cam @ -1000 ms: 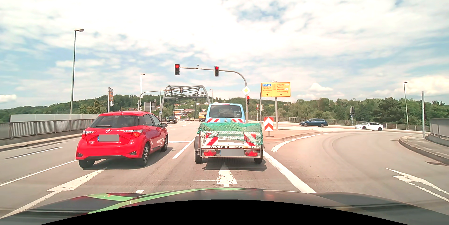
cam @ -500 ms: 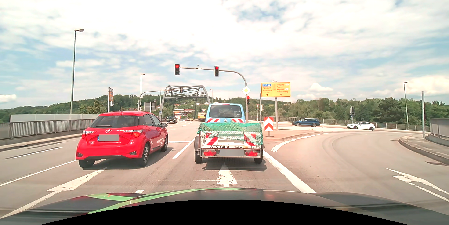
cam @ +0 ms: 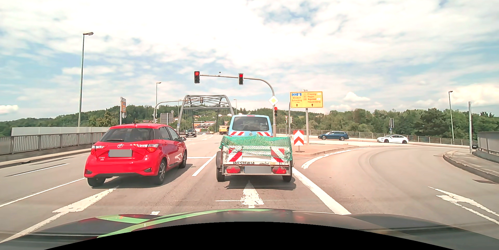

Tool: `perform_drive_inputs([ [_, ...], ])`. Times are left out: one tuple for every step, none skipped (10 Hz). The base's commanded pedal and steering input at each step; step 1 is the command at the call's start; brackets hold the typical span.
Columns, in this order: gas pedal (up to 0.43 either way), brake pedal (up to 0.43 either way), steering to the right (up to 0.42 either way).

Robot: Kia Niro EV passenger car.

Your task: Follow the waypoints while adhering to traffic rules and regulations

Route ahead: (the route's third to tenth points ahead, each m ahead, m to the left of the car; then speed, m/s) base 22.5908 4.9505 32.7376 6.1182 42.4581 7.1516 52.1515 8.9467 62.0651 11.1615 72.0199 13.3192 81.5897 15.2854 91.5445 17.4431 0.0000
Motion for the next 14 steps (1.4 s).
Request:
perform_drive_inputs([
  [0.0, 0.226, -0.007],
  [0.0, 0.226, -0.007],
  [0.0, 0.226, -0.007],
  [0.0, 0.226, -0.007],
  [0.0, 0.226, -0.007],
  [0.0, 0.226, -0.007],
  [0.0, 0.226, -0.007],
  [0.0, 0.226, -0.007],
  [0.0, 0.226, -0.007],
  [0.0, 0.226, -0.007],
  [0.0, 0.226, -0.007],
  [0.0, 0.226, -0.007],
  [0.0, 0.232, -0.007],
  [0.0, 0.226, -0.007],
])
